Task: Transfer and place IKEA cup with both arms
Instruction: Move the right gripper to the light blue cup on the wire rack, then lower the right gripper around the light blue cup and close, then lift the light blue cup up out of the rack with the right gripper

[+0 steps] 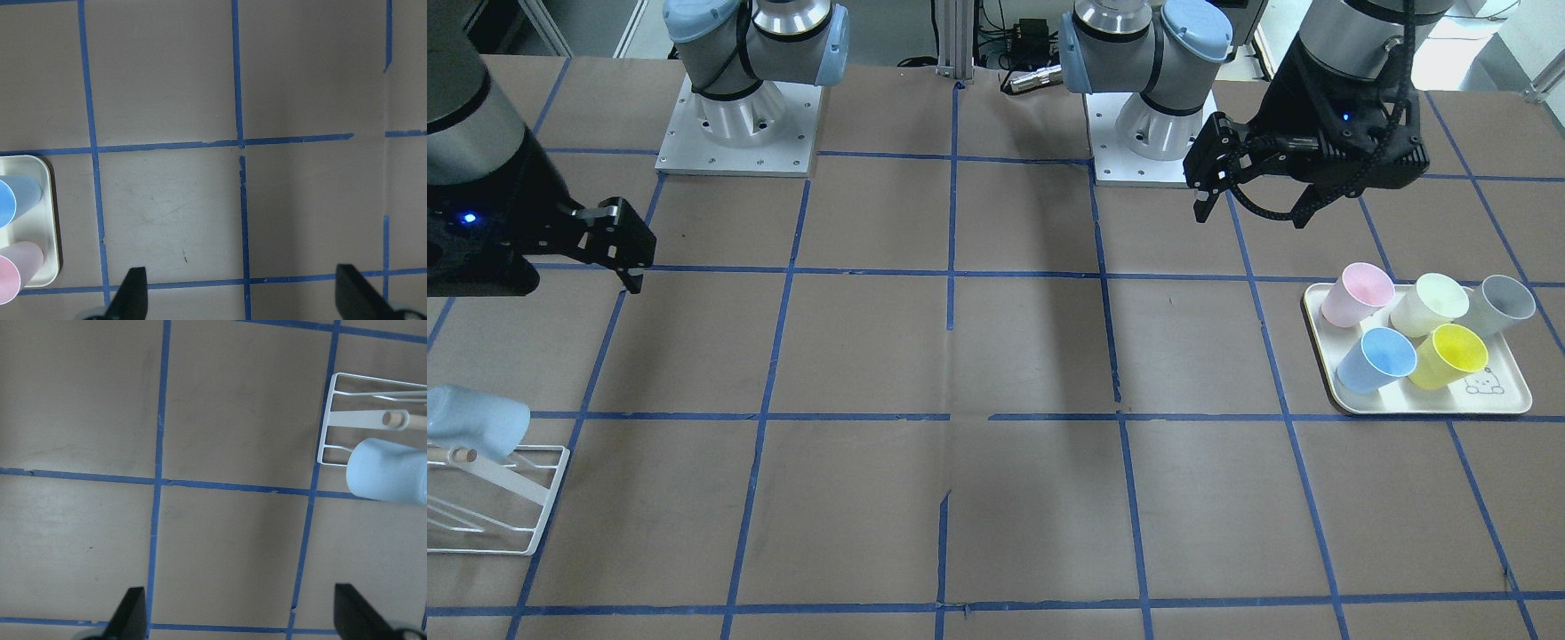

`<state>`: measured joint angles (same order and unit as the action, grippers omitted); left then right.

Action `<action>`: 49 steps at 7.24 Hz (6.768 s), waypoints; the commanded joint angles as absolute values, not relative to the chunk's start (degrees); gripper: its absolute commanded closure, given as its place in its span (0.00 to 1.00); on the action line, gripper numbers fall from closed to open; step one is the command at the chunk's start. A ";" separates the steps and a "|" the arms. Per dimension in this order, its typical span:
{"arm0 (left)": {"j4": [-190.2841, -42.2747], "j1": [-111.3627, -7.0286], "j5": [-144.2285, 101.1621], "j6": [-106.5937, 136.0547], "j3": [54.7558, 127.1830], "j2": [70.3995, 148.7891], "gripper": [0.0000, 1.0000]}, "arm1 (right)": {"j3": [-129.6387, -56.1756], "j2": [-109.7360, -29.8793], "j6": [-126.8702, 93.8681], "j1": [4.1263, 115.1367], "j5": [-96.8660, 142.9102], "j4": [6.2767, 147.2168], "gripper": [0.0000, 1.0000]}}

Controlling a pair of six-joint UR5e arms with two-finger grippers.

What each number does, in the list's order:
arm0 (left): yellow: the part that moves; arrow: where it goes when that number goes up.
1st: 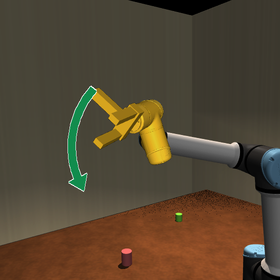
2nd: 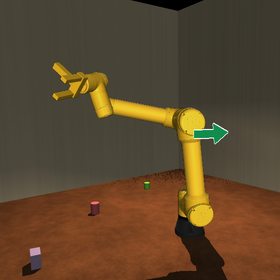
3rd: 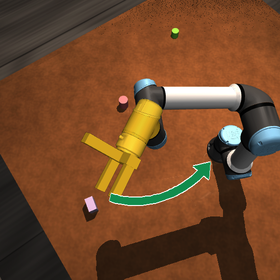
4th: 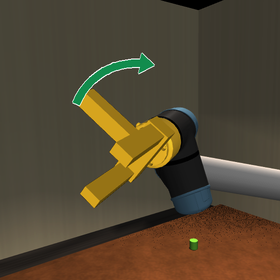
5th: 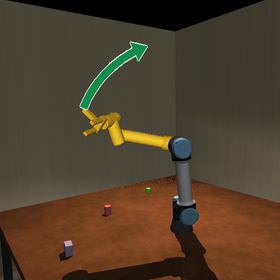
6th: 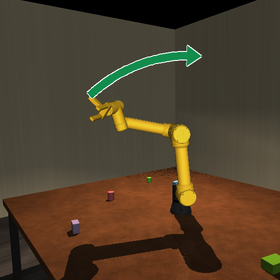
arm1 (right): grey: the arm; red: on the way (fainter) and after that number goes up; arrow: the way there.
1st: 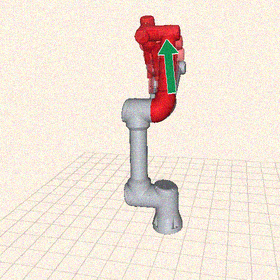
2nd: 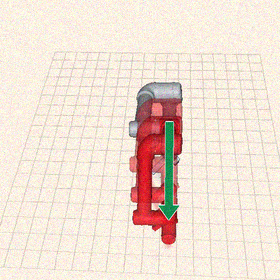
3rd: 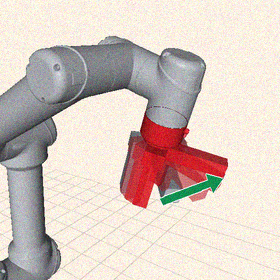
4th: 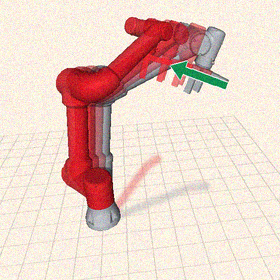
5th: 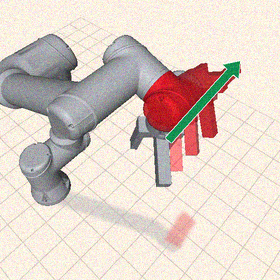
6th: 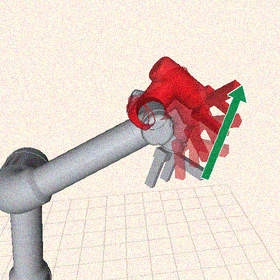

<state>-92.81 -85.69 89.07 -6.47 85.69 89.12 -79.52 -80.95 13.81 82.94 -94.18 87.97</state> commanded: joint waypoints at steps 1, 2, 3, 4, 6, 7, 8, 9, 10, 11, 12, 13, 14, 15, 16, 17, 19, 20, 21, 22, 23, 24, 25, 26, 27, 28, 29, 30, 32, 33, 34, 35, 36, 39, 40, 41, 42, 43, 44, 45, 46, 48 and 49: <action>-92.81 -85.69 89.03 -6.50 85.69 89.12 0.00 | -80.07 -79.55 29.19 76.93 -94.04 88.59 0.00; -92.81 -85.69 89.12 -6.50 85.69 89.12 0.00 | -80.76 -79.11 34.84 74.64 -93.87 88.68 0.00; -92.81 -85.69 89.03 -6.50 85.69 89.12 0.00 | -82.25 -79.01 41.85 73.14 -93.87 91.20 0.00; -92.81 -85.69 89.03 -6.50 85.69 89.12 0.00 | -84.35 -79.01 49.32 71.21 -93.78 94.36 0.00; -92.81 -85.69 89.03 -6.50 85.69 89.12 0.00 | -89.27 -79.01 63.91 66.73 -93.69 100.52 0.00; -92.81 -85.69 89.03 -6.50 85.69 89.12 0.00 | -91.65 -78.93 69.99 64.10 -90.38 101.42 0.00; -92.81 -85.69 89.03 -6.50 85.69 89.12 0.00 | -93.67 -78.75 76.14 61.46 -88.87 104.04 0.00; -92.81 -85.69 89.03 -6.50 85.69 89.12 0.00 | -95.26 -77.44 81.77 60.39 -86.51 107.11 0.00; -92.81 -85.69 89.03 -6.59 85.69 89.12 0.00 | -95.45 -75.60 86.00 60.29 -85.79 110.62 0.00; -92.81 -85.69 89.03 -6.50 85.69 89.12 0.00 | -95.28 -74.72 88.74 60.29 -85.61 112.83 0.00; -92.81 -85.69 89.03 -6.59 85.78 89.12 0.00 | -94.93 -74.53 89.03 60.29 -85.61 112.94 0.00; -92.81 -85.69 89.03 -6.50 85.69 89.12 0.00 | -94.57 -73.49 89.12 60.29 -84.74 112.94 0.00; -92.81 -85.69 89.03 -6.50 85.69 89.12 0.00 | -94.57 -72.87 89.12 60.29 -83.68 113.29 0.00; -92.81 -85.69 89.03 -6.59 85.78 89.21 0.00 | -94.57 -72.51 89.12 60.29 -83.67 113.38 0.00; -92.81 -85.69 89.03 -6.50 85.69 89.21 0.00 | -94.40 -71.99 89.21 60.29 -83.67 113.47 0.00; -92.81 -85.69 89.03 -6.50 85.78 89.12 0.00 | -94.48 -71.81 89.12 60.29 -83.67 114.95 0.00; -92.81 -85.69 89.03 -6.50 85.69 89.12 0.00 | -94.48 -70.50 89.21 60.29 -83.58 114.96 0.00; -92.81 -85.69 88.95 -6.50 85.69 89.12 0.00 | -94.57 -70.40 89.21 60.29 -83.58 115.05 0.00; -92.81 -85.69 89.03 -6.59 85.69 89.21 0.00 | -94.48 -70.05 89.21 60.29 -83.58 115.05 0.00; -92.81 -85.69 88.95 -6.50 85.69 89.21 0.00 | -94.48 -69.61 89.21 60.29 -83.50 115.05 0.00; -92.81 -85.69 89.03 -6.50 85.78 89.12 0.00 | -94.48 -69.35 89.12 60.21 -83.50 115.14 0.00; -92.81 -85.69 89.03 -6.59 85.78 89.12 0.00 | -94.40 -69.26 89.21 60.21 -83.50 115.14 0.00; -92.81 -85.69 89.03 -6.50 85.78 89.12 0.00 | -94.48 -69.26 89.21 60.12 -83.58 115.48 0.00; -92.81 -85.69 89.03 -6.59 85.78 89.12 0.00 | -94.48 -69.26 89.21 60.12 -83.58 115.49 0.00; -92.81 -85.69 89.03 -6.59 85.78 89.12 0.00 | -94.48 -69.26 89.21 60.03 -83.58 115.66 0.00; -92.81 -85.69 89.03 -6.50 85.69 89.12 0.00 | -94.48 -69.26 89.21 60.03 -83.67 115.66 0.00; -92.81 -85.69 89.03 -6.50 85.78 89.12 0.00 | -94.48 -69.26 89.21 60.03 -83.76 115.66 0.00; -92.81 -85.69 89.03 -6.59 85.69 89.12 0.00 | -94.48 -69.26 89.21 60.03 -83.76 115.66 0.01; -92.81 -85.69 89.03 -6.59 85.78 89.12 0.00 | -94.48 -69.34 89.12 60.03 -83.76 115.58 0.17; -92.81 -85.69 89.03 -6.59 85.69 89.12 0.00 | -94.48 -69.35 89.12 60.03 -83.76 115.58 0.26; -92.81 -85.69 89.03 -6.59 85.78 89.12 0.00 | -94.48 -69.35 89.12 60.03 -83.76 115.66 0.34; -92.81 -85.69 89.03 -6.59 85.78 89.12 0.00 | -94.66 -69.35 89.12 60.03 -84.46 116.80 0.40; -92.81 -85.69 89.03 -6.50 85.69 89.12 0.00 | -94.66 -69.35 89.12 60.12 -84.55 116.89 0.46; -92.81 -85.69 89.03 -6.59 85.78 89.12 0.00 | -94.48 -70.04 88.68 60.12 -85.16 116.89 0.56; -92.81 -85.69 89.03 -6.59 85.69 89.12 0.00 | -94.31 -70.14 88.59 60.12 -85.25 116.89 0.59; -92.81 -85.69 89.03 -6.59 85.69 89.12 0.00 | -93.26 -70.57 88.16 60.20 -85.95 116.29 0.59; -92.81 -85.69 89.03 -6.59 85.69 89.12 0.00 | -92.64 -70.84 88.15 60.21 -87.18 115.93 0.59; -92.81 -85.69 89.03 -6.59 85.69 89.12 0.00 | -92.46 -71.19 88.15 60.21 -87.88 114.45 0.59; -92.81 -85.69 89.12 -6.59 85.78 89.12 0.00 | -92.46 -72.84 88.07 60.21 -89.20 113.65 0.61; -92.81 -85.69 89.03 -6.59 85.69 89.12 0.00 | -92.37 -74.60 87.72 60.21 -89.30 111.47 0.63; -92.81 -85.69 89.03 -6.68 85.69 89.12 0.00 | -92.03 -75.84 87.63 60.21 -90.52 111.10 0.66; -92.81 -85.69 89.03 -6.68 85.69 89.12 0.00 | -89.05 -78.12 85.88 60.38 -90.88 105.34 0.67; -92.81 -85.69 89.03 -6.68 85.69 89.21 0.00 | -87.29 -79.18 84.22 60.47 -90.79 101.81 0.67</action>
